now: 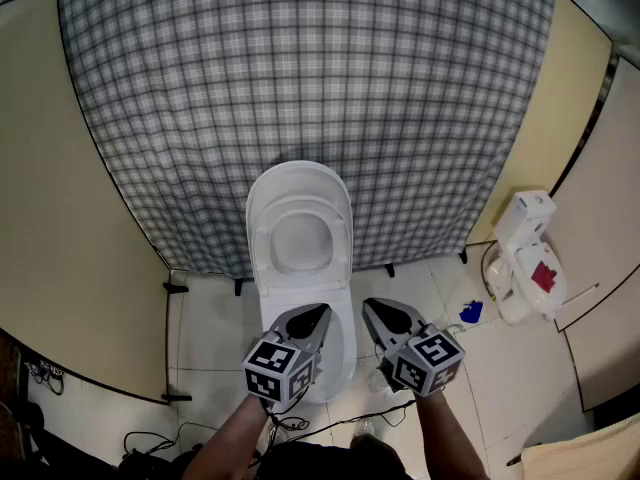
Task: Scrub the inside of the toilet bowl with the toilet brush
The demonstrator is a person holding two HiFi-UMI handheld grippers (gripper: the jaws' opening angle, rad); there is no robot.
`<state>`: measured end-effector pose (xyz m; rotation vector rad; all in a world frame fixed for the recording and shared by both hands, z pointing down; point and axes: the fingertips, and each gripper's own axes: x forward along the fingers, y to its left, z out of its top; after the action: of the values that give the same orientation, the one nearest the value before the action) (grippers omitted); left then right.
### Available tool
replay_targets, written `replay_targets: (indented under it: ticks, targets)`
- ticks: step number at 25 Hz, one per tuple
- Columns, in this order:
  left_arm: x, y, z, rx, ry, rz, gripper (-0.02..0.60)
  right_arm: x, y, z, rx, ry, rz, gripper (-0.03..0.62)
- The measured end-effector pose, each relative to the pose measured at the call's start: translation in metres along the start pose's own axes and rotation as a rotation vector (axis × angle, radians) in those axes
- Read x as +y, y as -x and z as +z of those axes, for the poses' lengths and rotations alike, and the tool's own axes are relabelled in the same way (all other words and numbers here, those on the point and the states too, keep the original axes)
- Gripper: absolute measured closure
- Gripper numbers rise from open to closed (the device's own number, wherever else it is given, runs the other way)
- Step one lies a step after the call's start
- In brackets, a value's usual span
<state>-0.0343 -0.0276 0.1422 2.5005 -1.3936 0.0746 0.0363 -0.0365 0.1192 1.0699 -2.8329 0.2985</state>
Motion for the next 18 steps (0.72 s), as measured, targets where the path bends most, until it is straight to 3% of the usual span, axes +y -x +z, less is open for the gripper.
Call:
replay_targets:
  ticks: [8, 10, 18]
  targets:
    - [-0.014, -0.038, -0.052, 0.058, 0.027, -0.037, 0.572, -0.038, 0.015, -0.063, 0.104, -0.032, -0.043, 0.551]
    - [-0.02, -0.048, -0.071, 0.078, 0.034, -0.057, 0.572, -0.049, 0.021, -0.085, 0.138, -0.055, -0.061, 0.465]
    - [-0.039, -0.083, -0.164, 0.193, 0.067, -0.119, 0.572, -0.095, 0.054, -0.196, 0.292, -0.119, -0.184, 0.465]
